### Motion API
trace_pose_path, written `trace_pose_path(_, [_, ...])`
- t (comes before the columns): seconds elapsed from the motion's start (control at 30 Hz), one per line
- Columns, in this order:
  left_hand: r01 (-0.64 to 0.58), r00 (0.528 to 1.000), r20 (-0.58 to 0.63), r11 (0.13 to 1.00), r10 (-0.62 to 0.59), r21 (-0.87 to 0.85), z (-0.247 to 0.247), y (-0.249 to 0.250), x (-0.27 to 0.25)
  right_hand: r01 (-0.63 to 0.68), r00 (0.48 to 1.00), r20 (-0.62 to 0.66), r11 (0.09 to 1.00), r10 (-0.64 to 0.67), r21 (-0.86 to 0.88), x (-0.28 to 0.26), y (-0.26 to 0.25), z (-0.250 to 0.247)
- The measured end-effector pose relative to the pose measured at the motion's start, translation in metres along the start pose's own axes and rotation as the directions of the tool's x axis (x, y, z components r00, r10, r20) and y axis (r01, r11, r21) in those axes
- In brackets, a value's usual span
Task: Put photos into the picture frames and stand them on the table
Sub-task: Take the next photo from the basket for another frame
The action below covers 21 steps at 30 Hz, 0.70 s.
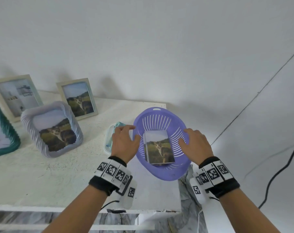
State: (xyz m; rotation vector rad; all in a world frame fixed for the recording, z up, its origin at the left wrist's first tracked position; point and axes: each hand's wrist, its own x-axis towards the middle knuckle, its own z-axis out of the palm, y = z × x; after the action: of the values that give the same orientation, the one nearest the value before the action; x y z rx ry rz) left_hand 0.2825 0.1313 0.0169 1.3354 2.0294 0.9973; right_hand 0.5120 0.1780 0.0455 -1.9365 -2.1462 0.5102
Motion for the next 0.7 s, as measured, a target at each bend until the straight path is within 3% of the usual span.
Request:
trace_pose_path(0.13, [0.105, 0.991, 0.098, 0.977, -0.088, -0.187, 0.003, -0.014, -0.02, -0.034, 0.998, 0.057, 0.998, 0.031, 0.054, -0.003, 0.013, 0.007])
trace_pose_path(0.27, [0.105, 0.991, 0.113, 0.945, -0.073, -0.31, 0.011, -0.019, -0.02, -0.033, 0.998, 0.052, 0.994, 0.028, 0.105, -0.004, 0.016, 0.01])
trace_pose_path(0.7, [0.039, 0.991, 0.136, 0.987, -0.018, -0.158, 0.003, -0.029, 0.035, 0.015, 1.0, 0.017, 0.994, -0.017, 0.109, 0.012, 0.005, 0.023])
